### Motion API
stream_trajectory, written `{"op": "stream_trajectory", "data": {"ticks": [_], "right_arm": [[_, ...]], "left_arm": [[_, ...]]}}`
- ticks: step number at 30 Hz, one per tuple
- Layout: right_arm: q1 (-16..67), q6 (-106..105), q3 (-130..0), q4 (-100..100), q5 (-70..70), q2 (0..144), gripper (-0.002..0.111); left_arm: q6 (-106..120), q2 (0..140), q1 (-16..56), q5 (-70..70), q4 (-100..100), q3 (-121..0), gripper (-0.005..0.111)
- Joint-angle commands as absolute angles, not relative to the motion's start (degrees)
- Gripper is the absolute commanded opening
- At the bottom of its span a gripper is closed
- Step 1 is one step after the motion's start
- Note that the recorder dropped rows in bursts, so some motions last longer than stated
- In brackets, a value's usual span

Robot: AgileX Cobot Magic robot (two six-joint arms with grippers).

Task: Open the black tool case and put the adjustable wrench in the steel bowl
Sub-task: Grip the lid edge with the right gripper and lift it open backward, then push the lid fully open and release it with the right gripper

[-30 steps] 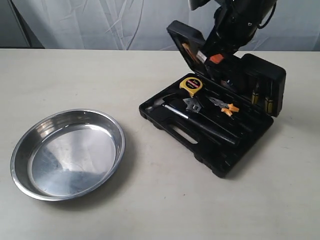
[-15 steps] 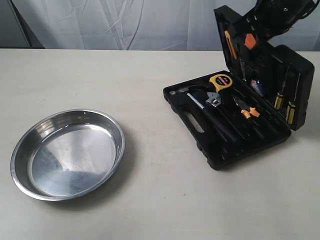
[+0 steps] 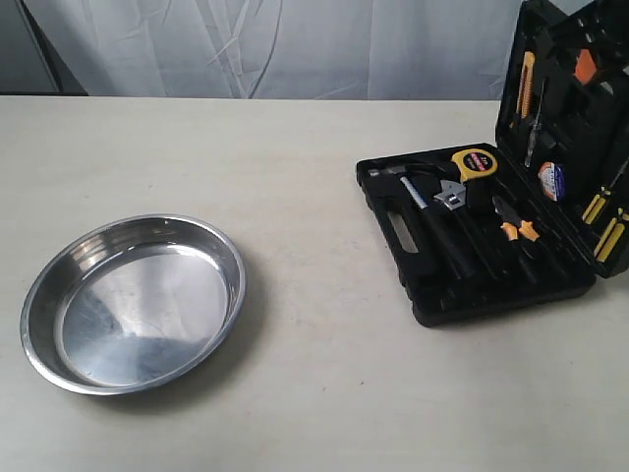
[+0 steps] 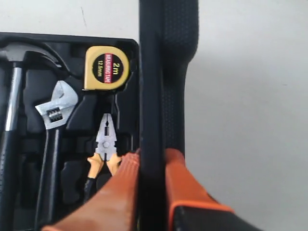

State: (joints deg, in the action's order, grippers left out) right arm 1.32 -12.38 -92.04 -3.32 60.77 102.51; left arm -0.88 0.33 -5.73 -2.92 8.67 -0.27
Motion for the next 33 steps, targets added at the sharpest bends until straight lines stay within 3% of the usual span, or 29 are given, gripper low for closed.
{"op": "stream_trajectory", "data": {"ticks": [1, 24, 33], "right_arm": [[0.62, -11.54, -91.08, -6.88, 64.73, 105.35, -0.001], [0.62, -9.88, -91.08, -18.87, 58.96, 111.72, -0.001], [0.62, 1.08, -91.08, -29.05, 58.39, 113.02, -0.001]], "left_arm": [[-0.92, 0.0, -5.45, -2.86, 8.57, 0.0, 0.0], [-0.92, 0.0, -5.45, -2.86, 8.57, 0.0, 0.0], [-0.92, 0.0, -5.45, -2.86, 8.57, 0.0, 0.0]]}}
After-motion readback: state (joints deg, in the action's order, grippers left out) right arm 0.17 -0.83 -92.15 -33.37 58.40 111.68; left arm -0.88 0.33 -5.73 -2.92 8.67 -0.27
